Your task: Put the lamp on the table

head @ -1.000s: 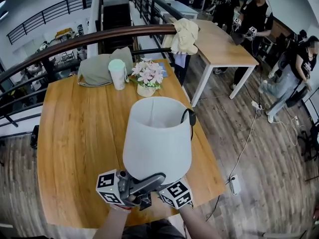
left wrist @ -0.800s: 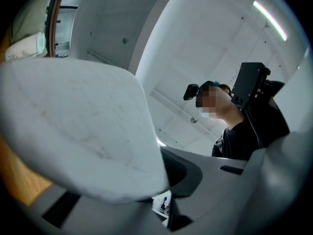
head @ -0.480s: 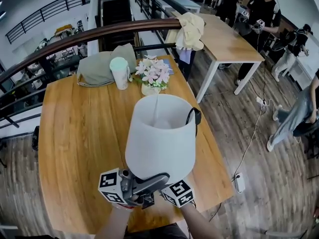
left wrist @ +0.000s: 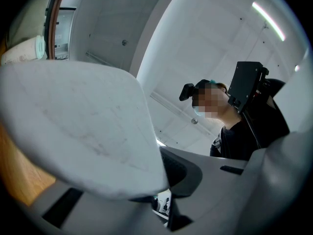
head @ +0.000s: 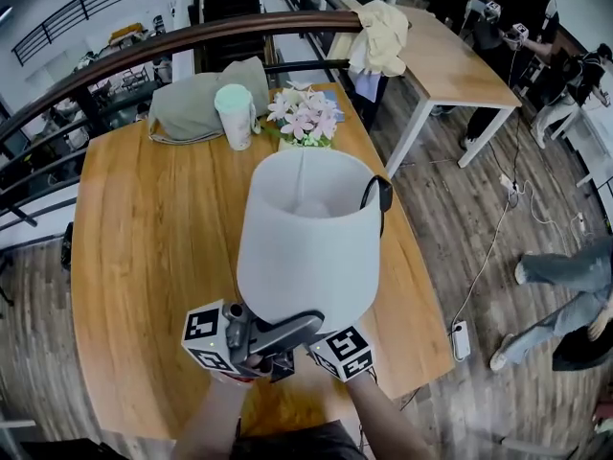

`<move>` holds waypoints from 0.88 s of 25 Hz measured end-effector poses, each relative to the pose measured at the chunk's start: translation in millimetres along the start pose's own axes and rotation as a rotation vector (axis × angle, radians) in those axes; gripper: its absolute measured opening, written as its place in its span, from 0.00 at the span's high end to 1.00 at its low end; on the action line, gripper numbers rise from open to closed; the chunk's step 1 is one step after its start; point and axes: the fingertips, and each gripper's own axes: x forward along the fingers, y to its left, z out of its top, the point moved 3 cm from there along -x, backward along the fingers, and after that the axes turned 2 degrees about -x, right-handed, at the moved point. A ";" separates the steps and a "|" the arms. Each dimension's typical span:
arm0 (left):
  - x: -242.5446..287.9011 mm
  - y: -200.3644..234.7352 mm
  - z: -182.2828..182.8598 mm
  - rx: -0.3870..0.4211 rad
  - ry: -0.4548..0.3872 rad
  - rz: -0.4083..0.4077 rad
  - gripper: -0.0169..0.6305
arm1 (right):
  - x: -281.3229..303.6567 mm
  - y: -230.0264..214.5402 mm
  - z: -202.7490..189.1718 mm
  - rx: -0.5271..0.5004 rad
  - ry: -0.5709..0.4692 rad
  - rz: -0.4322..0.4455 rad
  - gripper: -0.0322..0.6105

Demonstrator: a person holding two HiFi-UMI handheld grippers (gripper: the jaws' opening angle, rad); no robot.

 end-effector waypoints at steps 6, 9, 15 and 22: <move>-0.5 0.1 1.2 0.004 -0.012 0.000 0.95 | 0.7 0.7 0.6 -0.023 0.001 0.017 0.65; -1.8 0.7 2.2 0.007 -0.019 0.002 0.95 | 2.1 1.5 -0.1 -0.031 0.002 0.032 0.64; -4.2 -2.7 0.0 0.019 -0.031 0.001 0.95 | 0.8 3.8 -0.5 -0.062 0.008 0.026 0.63; -3.4 -5.4 -4.8 0.029 -0.024 0.009 0.96 | -2.8 4.3 1.4 -0.071 0.010 0.017 0.63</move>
